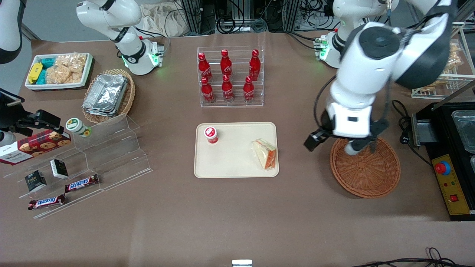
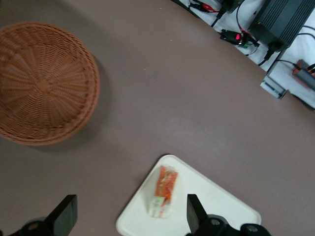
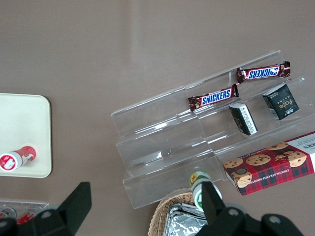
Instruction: Place sandwich from basket to tray
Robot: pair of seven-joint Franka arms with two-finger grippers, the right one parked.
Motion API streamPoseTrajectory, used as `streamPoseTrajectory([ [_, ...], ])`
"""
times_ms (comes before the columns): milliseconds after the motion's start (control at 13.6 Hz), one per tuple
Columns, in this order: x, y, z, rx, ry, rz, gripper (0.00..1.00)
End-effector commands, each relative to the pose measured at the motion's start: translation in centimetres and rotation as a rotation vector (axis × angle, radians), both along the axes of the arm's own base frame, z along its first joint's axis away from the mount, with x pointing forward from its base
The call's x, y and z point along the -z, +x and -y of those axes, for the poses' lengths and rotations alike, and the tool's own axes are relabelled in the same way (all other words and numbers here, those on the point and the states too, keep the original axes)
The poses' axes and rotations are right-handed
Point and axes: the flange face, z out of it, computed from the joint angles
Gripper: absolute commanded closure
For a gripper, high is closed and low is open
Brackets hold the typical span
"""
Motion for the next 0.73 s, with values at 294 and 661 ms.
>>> streamPoseTrajectory([
  [294, -2.1, -0.1, -11.0, 0.24, 0.048, -0.083, 0.0],
  [661, -3.9, -0.8, -18.1, 0.39, 0.068, -0.097, 0.0],
])
